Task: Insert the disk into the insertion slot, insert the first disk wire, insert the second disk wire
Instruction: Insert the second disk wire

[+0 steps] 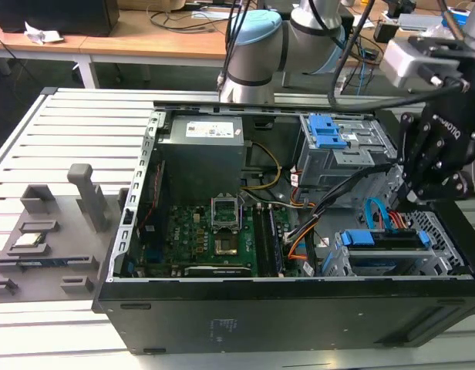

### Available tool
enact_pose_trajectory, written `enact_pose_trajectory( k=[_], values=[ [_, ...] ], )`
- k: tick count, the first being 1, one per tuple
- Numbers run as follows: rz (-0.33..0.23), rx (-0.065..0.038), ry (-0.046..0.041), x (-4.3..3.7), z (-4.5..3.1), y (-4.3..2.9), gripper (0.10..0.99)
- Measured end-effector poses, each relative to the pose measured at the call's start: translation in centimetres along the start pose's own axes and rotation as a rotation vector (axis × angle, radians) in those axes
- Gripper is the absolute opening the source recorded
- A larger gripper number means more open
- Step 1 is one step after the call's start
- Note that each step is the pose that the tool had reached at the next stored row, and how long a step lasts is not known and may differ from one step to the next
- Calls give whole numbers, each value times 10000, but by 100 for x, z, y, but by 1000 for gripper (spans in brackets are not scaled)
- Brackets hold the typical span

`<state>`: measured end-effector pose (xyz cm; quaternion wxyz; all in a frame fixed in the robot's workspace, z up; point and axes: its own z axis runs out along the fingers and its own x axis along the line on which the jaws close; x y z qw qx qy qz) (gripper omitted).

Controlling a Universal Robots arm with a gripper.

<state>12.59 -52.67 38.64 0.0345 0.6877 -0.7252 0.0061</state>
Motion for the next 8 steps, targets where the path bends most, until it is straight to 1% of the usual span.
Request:
enact_pose_trajectory(
  k=[1, 2, 8],
  values=[
    [0, 0, -2, 3, -45, 2, 106],
    [0, 0, -1, 3, -63, 2, 106],
    [-1, 0, -3, 4, -69, 2, 106]
  ],
)
